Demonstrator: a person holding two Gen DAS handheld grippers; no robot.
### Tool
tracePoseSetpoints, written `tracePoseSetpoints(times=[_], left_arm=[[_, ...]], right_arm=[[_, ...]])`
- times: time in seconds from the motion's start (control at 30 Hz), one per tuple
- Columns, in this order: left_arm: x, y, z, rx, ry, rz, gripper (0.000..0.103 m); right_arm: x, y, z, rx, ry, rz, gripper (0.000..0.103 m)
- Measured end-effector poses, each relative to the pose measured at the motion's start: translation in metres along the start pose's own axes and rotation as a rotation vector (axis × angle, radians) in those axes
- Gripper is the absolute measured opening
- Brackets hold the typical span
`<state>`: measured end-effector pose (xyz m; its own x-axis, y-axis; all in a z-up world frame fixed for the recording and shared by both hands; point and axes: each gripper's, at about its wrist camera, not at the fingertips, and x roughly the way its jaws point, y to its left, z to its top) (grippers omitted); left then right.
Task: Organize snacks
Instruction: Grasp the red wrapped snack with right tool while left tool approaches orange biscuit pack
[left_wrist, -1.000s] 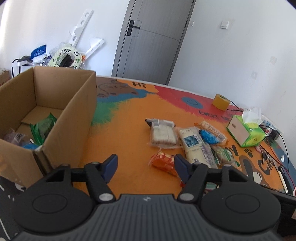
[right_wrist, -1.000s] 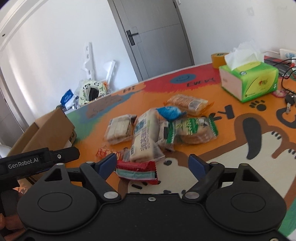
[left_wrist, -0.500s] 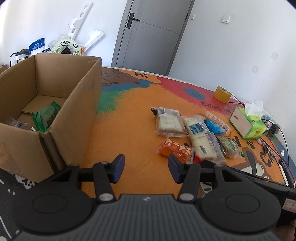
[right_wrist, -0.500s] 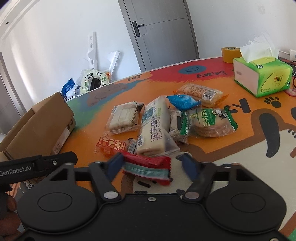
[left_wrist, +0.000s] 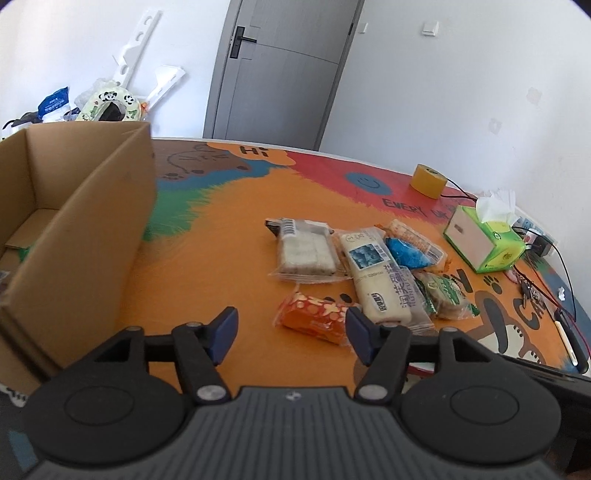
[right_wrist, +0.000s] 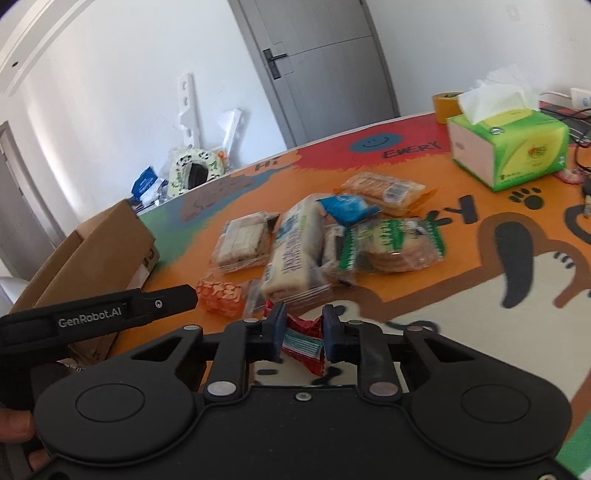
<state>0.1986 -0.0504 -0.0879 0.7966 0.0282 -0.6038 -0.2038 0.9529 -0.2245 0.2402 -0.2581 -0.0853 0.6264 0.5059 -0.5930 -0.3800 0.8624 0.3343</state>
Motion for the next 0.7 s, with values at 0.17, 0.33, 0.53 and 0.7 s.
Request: tracePoseSetpoints(times=[0.17,0.33,0.53,0.7], left_arm=[[0.012,-0.013,0.001,0.046,-0.003,0.02,0.075],[0.024,-0.021,-0.001,0.077,0.012,0.029,0.076],[0.035,-0.026,-0.005,0.097,0.005,0.038,0.076],[0.041,-0.028,-0.007,0.106,-0.008,0.047,0.073]], right_arm=[[-0.009,-0.015,0.004,0.033,-0.026,-0.031,0.02],[-0.016,-0.031,0.005,0.067,-0.057,-0.081,0.02],[-0.017,-0.042,0.003,0.095,-0.067,-0.103,0.019],[-0.017,-0.042,0.001,0.09,-0.062,-0.092,0.019]])
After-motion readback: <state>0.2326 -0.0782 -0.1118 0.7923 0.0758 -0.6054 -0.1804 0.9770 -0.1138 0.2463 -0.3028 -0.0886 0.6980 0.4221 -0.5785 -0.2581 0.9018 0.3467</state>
